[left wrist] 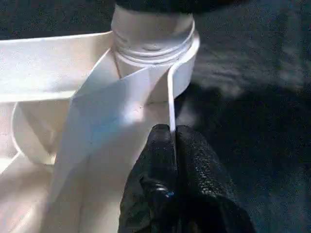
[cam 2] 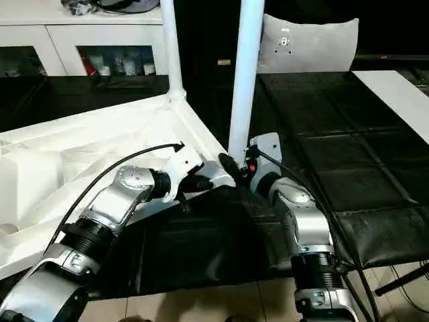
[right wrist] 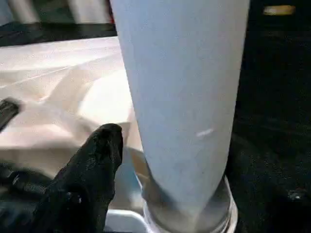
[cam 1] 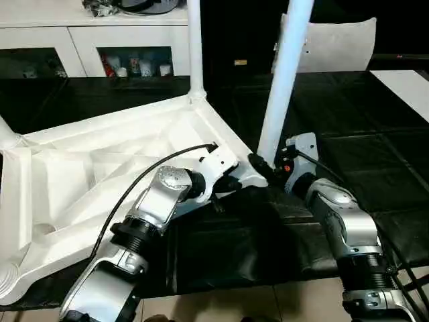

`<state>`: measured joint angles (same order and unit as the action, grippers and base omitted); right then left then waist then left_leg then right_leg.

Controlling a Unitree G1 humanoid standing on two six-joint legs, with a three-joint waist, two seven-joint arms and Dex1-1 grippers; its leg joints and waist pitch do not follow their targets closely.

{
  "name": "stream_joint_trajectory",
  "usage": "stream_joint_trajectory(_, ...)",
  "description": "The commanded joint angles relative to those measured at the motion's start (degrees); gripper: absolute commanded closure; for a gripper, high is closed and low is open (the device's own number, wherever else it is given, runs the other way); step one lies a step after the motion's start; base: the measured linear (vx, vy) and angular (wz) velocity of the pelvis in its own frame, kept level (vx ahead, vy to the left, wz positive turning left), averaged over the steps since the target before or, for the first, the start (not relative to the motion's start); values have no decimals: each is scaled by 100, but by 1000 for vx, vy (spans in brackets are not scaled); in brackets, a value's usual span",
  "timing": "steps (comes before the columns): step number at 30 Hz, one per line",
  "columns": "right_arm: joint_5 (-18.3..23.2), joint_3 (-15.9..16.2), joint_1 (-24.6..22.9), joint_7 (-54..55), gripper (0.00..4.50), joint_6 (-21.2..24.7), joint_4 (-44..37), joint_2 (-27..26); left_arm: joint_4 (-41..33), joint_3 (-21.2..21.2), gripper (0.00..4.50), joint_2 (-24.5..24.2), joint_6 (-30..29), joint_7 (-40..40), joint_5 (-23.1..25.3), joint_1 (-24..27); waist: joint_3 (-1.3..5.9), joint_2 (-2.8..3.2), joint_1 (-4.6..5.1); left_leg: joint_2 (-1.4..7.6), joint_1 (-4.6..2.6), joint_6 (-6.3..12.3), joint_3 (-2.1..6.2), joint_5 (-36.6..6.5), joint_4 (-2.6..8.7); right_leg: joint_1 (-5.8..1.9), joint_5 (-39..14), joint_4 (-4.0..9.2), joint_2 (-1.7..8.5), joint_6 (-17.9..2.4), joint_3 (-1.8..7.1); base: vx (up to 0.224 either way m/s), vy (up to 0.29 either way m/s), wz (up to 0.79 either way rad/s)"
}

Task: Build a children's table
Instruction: Rotate leg to tighten

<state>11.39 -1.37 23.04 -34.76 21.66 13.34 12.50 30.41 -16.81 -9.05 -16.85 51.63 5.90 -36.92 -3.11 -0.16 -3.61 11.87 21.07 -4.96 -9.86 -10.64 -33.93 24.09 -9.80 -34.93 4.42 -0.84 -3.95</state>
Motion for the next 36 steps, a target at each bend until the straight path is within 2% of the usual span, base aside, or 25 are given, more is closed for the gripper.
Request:
stream_joint_trajectory(1,204,174,-30,-948,77,-238,-231,403,-277,-170,450,-217,428,743,-220,-23,413,-55,-53,70,-15,408,-13,-757,343,-430,-875,401,309,-1165,239,0,0,0)
stream_joint_trajectory(2,209,227,-77,-1485,70,-366,-224,757,-260,-228,450,-404,621,1190,-306,-3,417,-56,-88,78,-15,464,-16,-761,333,-434,-817,393,320,-1182,247,0,0,0)
stream_joint_trajectory(3,209,227,-77,-1485,70,-366,-224,757,-260,-228,450,-404,621,1190,-306,-3,410,-48,-100,82,-24,474,-19,-779,334,-415,-837,397,317,-1202,247,0,0,0)
stream_joint_trajectory(4,208,291,-114,-1819,46,-459,-228,947,-245,-262,450,-490,689,1393,-341,1,404,-57,-127,85,-34,474,-26,-841,329,-407,-952,408,320,-1196,244,0,0,0)
stream_joint_trajectory(5,208,291,-114,-1819,41,-459,-228,947,-245,-262,450,-490,689,1393,-341,1,400,-54,-151,91,-44,459,-30,-862,333,-400,-1030,414,330,-1186,250,0,0,0)
stream_joint_trajectory(7,291,444,-218,-2538,41,-529,-294,1290,-219,-366,450,-652,863,1811,-378,-2,385,-50,-174,99,-61,398,-24,-989,350,-384,-1316,438,330,-1131,240,0,0,0)
stream_joint_trajectory(8,356,535,-279,-2964,41,-534,-337,1491,-201,-449,450,-762,1012,2126,-402,-9,384,-52,-220,119,-76,428,-22,-1058,354,-386,-1404,450,331,-1094,247,0,0,0)
stream_joint_trajectory(10,427,584,-311,-3257,41,-492,-358,1616,-181,-516,450,-847,1108,2354,-407,-20,393,-37,-248,127,-66,415,-10,-1026,359,-390,-1345,429,334,-1126,242,0,0,0)
stream_joint_trajectory(11,492,635,-321,-3483,41,-488,-339,1709,-134,-575,450,-913,1210,2512,-395,-40,400,-78,-264,133,-67,410,-22,-974,349,-377,-1199,409,333,-1169,246,0,0,0)
stream_joint_trajectory(12,617,708,-304,-3742,41,-488,-280,1785,-68,-663,450,-993,1363,2720,-402,-69,391,-81,-276,129,-62,422,-20,-1006,350,-381,-1259,409,338,-1179,238,0,0,0)
stream_joint_trajectory(14,744,778,-275,-4037,77,-494,-210,1826,-46,-763,450,-1083,1515,3044,-446,-83,391,-70,-307,133,-57,434,-22,-1012,347,-380,-1382,416,349,-1160,237,0,0,0)
stream_joint_trajectory(16,779,786,-254,-4133,80,-452,-168,1817,-78,-810,450,-1126,1531,3185,-455,-74,395,-75,-329,137,-61,395,-22,-994,349,-370,-1436,416,352,-1142,235,0,0,0)
stream_joint_trajectory(20,824,853,-230,-4389,122,-430,-77,1836,-132,-892,450,-1207,1624,3428,-442,-47,393,-75,-364,142,-67,339,-17,-1034,355,-366,-1566,423,361,-1107,236,0,0,0)
stream_joint_trajectory(26,931,959,-279,-4591,163,-359,-116,1859,-107,-914,450,-1233,1756,3461,-448,-46,405,-89,-403,137,-57,341,-14,-914,350,-372,-1478,401,355,-1081,232,0,0,0)
stream_joint_trajectory(29,934,972,-286,-4626,198,-354,-121,1863,-99,-909,450,-1230,1772,3473,-439,-44,407,-88,-413,136,-55,348,-19,-874,345,-368,-1421,398,355,-1096,234,0,0,0)
stream_joint_trajectory(36,1088,987,-450,-4688,240,-114,-366,1849,0,-855,450,-1201,1719,3350,-406,-51,399,-87,-423,134,-57,307,-15,-946,354,-366,-1600,419,356,-1024,232,0,0,0)
